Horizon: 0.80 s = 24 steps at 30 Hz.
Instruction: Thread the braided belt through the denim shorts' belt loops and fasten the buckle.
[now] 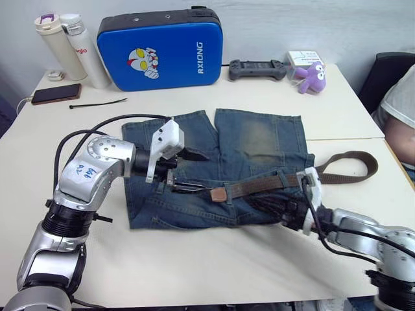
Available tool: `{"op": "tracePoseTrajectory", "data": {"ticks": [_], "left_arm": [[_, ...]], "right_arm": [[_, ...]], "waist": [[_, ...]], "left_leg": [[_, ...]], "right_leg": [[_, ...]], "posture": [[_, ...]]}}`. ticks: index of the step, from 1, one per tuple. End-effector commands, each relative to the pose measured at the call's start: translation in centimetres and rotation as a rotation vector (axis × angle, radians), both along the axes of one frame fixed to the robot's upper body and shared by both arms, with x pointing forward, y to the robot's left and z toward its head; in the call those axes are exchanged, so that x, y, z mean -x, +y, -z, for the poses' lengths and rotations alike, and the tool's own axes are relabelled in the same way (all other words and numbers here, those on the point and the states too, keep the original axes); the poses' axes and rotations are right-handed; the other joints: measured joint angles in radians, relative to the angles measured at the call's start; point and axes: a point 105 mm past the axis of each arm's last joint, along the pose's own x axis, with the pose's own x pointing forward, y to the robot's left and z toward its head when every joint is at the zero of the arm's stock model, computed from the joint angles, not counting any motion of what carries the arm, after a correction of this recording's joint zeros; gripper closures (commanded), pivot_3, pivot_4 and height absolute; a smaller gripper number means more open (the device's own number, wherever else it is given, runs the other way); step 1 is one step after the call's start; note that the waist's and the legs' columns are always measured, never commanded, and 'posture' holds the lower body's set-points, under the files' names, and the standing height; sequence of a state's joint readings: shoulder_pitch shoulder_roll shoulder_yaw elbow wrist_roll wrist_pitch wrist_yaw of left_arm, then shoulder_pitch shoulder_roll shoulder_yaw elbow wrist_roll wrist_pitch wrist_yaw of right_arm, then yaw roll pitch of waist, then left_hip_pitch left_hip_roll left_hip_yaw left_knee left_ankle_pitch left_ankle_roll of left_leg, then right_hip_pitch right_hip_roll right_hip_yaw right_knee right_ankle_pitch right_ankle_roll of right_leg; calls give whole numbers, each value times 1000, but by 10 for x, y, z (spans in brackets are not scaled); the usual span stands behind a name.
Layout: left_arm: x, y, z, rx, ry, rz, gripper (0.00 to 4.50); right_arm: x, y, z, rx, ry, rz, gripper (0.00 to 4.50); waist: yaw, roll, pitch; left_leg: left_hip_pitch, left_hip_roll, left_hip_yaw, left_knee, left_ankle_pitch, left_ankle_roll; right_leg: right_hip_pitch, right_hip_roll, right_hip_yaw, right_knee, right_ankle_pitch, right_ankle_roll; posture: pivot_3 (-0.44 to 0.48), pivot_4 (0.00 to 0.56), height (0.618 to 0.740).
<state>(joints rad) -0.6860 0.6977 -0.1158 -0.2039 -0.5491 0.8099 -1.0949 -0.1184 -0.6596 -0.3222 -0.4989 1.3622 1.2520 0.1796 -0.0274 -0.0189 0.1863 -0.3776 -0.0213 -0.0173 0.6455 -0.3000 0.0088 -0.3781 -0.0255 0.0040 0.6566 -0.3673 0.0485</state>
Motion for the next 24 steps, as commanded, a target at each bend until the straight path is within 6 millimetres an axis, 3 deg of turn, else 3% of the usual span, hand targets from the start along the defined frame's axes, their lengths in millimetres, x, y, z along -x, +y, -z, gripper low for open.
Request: {"op": "tracePoseTrajectory", "data": {"ticks": [1, 5, 9, 12, 14, 15, 19, 20, 24], "left_arm": [[18, 3, -22, 81, 95, 15, 0], [31, 2, -24, 94, 205, -45, 0], [36, 7, -20, 109, 410, -101, 0], [25, 9, -17, 164, 537, -158, 0], [15, 10, -10, 179, 593, -217, 0], [10, 9, -6, 183, 617, -245, 0], [0, 6, 16, 120, 702, -347, 0], [3, 5, 22, 91, 724, -349, 0], [11, -3, 29, 53, 788, -311, 0]], "right_arm": [[10, 2, -13, 179, -161, -120, 70], [10, -6, -12, 457, -325, -208, 70], [10, -13, -7, 511, -321, -258, 70], [2, -24, -6, 563, -315, -241, 891], [-3, -31, -2, 595, -303, -212, 1777], [-4, -32, 0, 592, -295, -209, 2426], [-9, -34, 6, 585, -285, -171, 4138], [-10, -35, 8, 587, -283, -160, 4411], [-13, -32, 10, 561, -291, -137, 4411]], "waist": [[-2, 0, 0], [3, -1, 2], [5, -2, 3], [14, -4, 3], [17, -4, 3], [19, -4, 3], [28, -4, 4], [28, -4, 4], [28, -4, 4]], "left_leg": [[0, 0, 0, 1, 0, 0], [0, 0, 0, 2, 0, 0], [0, 0, -1, 3, 2, -5], [0, -1, -1, 4, 3, -6], [0, -1, 0, 5, 3, -6], [0, -1, -1, 4, 2, -6], [0, -1, -1, 4, 2, -7], [0, -1, -1, 4, 2, -7], [0, -1, 0, 5, 2, -7]], "right_leg": [[0, 0, 0, 0, 0, 0], [0, 0, 0, 0, 0, 1], [1, 0, 0, 0, 0, 2], [1, 0, -1, 1, 0, 2], [1, 0, 0, 1, 0, 2], [1, 0, 0, 1, 0, 2], [1, 0, 0, 0, 0, 2], [1, 0, 0, 1, 0, 2], [1, 0, 0, 1, 0, 3]], "posture": [[0, 150, 739], [0, 150, 739], [0, 150, 739], [0, 150, 739], [0, 150, 739], [0, 150, 739], [0, 150, 739], [0, 150, 739], [0, 150, 739]]}}
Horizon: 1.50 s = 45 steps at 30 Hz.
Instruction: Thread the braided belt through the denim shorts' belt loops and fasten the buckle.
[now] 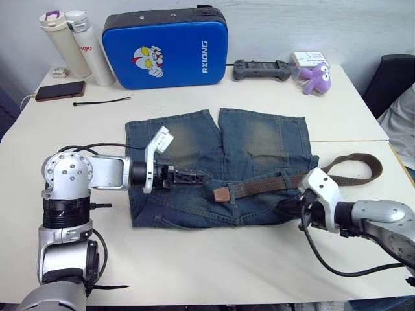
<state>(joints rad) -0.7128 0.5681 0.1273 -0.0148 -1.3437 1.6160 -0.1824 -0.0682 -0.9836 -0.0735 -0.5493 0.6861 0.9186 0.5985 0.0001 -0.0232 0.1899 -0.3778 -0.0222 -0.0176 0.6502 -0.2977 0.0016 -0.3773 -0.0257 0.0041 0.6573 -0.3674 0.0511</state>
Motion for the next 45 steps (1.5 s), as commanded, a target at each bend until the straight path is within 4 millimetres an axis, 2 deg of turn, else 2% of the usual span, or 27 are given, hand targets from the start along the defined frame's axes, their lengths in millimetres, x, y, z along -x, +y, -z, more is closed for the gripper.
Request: {"op": "tracePoseTrajectory", "data": {"ticks": [1, 6, 14, 19, 24, 30, 41, 44, 45], "left_arm": [[8, -10, -2, 8, 25, 54, 0], [-1, -24, -1, 40, 55, 10, 0], [-2, -35, 16, -20, 108, -22, 0], [4, -48, 8, 43, 135, 13, 0], [10, -50, 2, 65, 149, 30, 0], [13, -42, 5, 22, 145, 40, 0], [13, -54, 8, 46, 157, 38, 0], [12, -56, 8, 54, 158, 32, 753], [12, -56, 8, 54, 158, 34, 1233]], "right_arm": [[-4, 4, -5, -18, -46, 6, 4411], [-10, 3, 1, -17, -46, 48, 4411], [-14, 2, 3, -20, -48, 82, 4411], [-16, 1, 4, -15, -47, 94, 4411], [-17, -2, 7, -7, -43, 116, 4411], [-18, -4, 10, -3, -36, 124, 4411], [-20, -5, 15, 1, -37, 136, 4411], [-20, -6, 16, 2, -37, 139, 4500], [-20, -6, 17, 3, -37, 140, 4500]], "waist": [[0, 0, 0], [1, 0, 0], [0, 0, 0], [2, 0, 0], [3, 0, 0], [1, 0, 0], [2, 0, 0], [2, 0, 0], [2, 0, 0]], "left_leg": [[0, 0, 0, 0, 0, 0], [0, 0, 0, 2, 0, 0], [0, 0, 0, 2, 0, -1], [0, 0, 0, 2, 1, -1], [0, 0, 0, 2, 1, -1], [0, 0, 0, 2, 1, -2], [0, 0, 0, 3, 1, -2], [0, 0, 0, 3, 1, -2], [0, 0, 0, 3, 1, -2]], "right_leg": [[0, 0, 0, 0, 0, 0], [0, 0, 0, 1, 0, 0], [0, 0, 0, 1, 0, 0], [0, 0, 0, 2, 0, 0], [0, 0, 0, 2, 0, 0], [0, 0, 0, 2, 0, 0], [0, 0, 0, 2, 0, 0], [0, 0, 0, 2, 0, 0], [0, 0, 0, 2, 0, 0]], "posture": [[0, 150, 739], [0, 150, 739], [0, 150, 739], [0, 150, 739], [0, 150, 739], [0, 150, 739], [0, 150, 739], [0, 150, 739], [0, 150, 739]]}}
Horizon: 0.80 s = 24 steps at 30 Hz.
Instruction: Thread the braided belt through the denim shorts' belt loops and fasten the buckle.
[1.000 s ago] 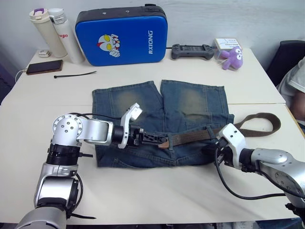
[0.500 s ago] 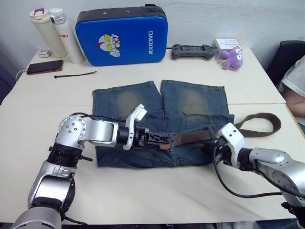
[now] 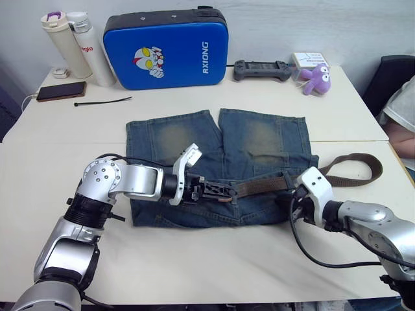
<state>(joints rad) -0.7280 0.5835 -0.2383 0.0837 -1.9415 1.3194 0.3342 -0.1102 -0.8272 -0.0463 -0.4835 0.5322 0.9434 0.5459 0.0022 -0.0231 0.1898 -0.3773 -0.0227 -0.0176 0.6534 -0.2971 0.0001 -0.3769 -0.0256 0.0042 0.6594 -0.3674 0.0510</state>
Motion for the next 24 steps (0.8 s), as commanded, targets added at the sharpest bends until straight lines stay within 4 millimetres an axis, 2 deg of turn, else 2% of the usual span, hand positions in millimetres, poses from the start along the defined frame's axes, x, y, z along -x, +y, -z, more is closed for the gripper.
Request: {"op": "tracePoseTrajectory", "data": {"ticks": [1, 4, 7, 8, 11, 14, 18, 21, 24], "left_arm": [[6, -6, -10, 39, -24, 37, 1667], [6, -4, -8, 25, -18, 35, 2733], [4, -3, -6, 17, -14, 23, 4118], [4, -3, -6, 14, -15, 22, 4445], [3, 1, -9, 2, -33, 11, 4445], [0, 14, -22, -6, -81, 1, 4445], [-4, 41, -30, -51, -108, -40, 4445], [-3, 54, -32, -74, -109, -55, 4445], [0, 75, -31, -107, -95, -88, 4445]], "right_arm": [[-1, -3, 2, 13, -4, 15, 4500], [-1, -3, 2, 13, -3, 17, 4500], [-2, -3, 2, 11, -2, 21, 4500], [-2, -4, 2, 10, -2, 23, 4500], [-2, -5, 3, 14, -3, 30, 4500], [-5, -12, 5, 35, -2, 70, 4500], [-9, -21, 10, 56, 16, 121, 4500], [-10, -25, 12, 64, 33, 142, 4500], [-12, -30, 17, 79, 58, 158, 4500]], "waist": [[0, 0, 0], [-1, 0, 0], [0, 0, 0], [0, 0, 0], [-1, 0, 0], [-3, 0, 0], [-4, 0, 0], [-3, 0, 0], [-4, 0, 0]], "left_leg": [[0, 0, 0, 0, 0, 0], [0, 0, 0, 0, 0, 0], [0, 0, 0, 0, 0, 0], [0, 0, 0, 0, 0, 0], [0, 0, 0, 0, 0, 0], [0, 0, 0, 0, 0, 0], [1, 0, 0, 0, 0, 0], [1, 0, 0, 0, 0, 0], [1, 0, 0, 0, 0, 0]], "right_leg": [[0, 0, 0, 0, 0, 0], [0, 0, 0, 0, 0, 0], [0, 0, 0, 0, 0, 0], [0, 0, 0, 0, 0, 0], [0, 0, 0, 0, 0, 0], [0, 0, 0, 1, 0, 0], [0, 0, 1, 1, 0, 0], [0, 0, 1, 1, 0, 0], [1, 0, 1, 1, 0, 0]], "posture": [[0, 150, 739], [0, 150, 739], [0, 150, 739], [0, 150, 739], [0, 150, 739], [0, 150, 739], [0, 150, 739], [0, 150, 739], [0, 150, 739]]}}
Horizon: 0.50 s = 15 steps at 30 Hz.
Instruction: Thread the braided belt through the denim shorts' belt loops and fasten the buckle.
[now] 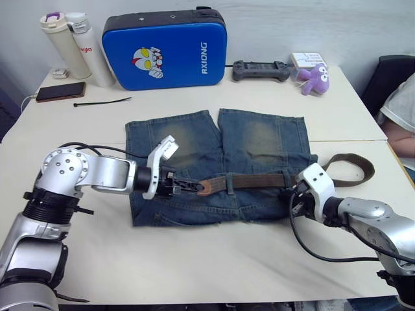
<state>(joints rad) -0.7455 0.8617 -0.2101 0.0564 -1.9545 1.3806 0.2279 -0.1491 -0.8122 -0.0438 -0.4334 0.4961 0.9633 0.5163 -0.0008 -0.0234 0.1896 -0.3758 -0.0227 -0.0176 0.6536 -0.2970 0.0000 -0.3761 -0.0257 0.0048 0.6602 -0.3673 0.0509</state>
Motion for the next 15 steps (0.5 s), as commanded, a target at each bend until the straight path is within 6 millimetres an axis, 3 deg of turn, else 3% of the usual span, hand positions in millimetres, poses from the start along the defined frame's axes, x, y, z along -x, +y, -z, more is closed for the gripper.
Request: {"op": "tracePoseTrajectory", "data": {"ticks": [1, 5, 10, 14, 15], "left_arm": [[5, 26, -14, 5, -19, -33, 4445], [10, 47, -14, -33, -14, -68, 4445], [14, 47, -13, -25, -53, -32, 4445], [-1, 60, 7, -133, -92, -121, 4445], [-7, 66, 9, -139, -91, -158, 4059]], "right_arm": [[-2, -21, 16, 55, 68, 91, 4500], [-4, -23, 18, 58, 76, 88, 4500], [-6, -21, 19, 52, 78, 69, 4500], [-8, -16, 19, 42, 73, 57, 4500], [-7, -15, 19, 40, 73, 56, 4500]], "waist": [[-1, 0, 0], [-2, -1, -1], [-1, -4, -3], [-2, -5, -3], [-2, -5, -3]], "left_leg": [[0, 0, 0, 0, 0, 0], [1, 0, 0, -1, 0, 0], [2, 0, 0, -1, 0, 2], [2, 0, 0, -2, -1, 2], [2, 0, 0, -2, -1, 2]], "right_leg": [[0, 0, 0, 0, 0, 0], [0, 0, 0, 0, 0, 0], [2, -1, 0, -1, 0, 0], [1, -1, 0, -1, 0, 0], [1, -1, 0, -1, 0, -1]], "posture": [[0, 150, 739], [0, 150, 739], [0, 150, 739], [0, 150, 739], [0, 150, 739]]}}
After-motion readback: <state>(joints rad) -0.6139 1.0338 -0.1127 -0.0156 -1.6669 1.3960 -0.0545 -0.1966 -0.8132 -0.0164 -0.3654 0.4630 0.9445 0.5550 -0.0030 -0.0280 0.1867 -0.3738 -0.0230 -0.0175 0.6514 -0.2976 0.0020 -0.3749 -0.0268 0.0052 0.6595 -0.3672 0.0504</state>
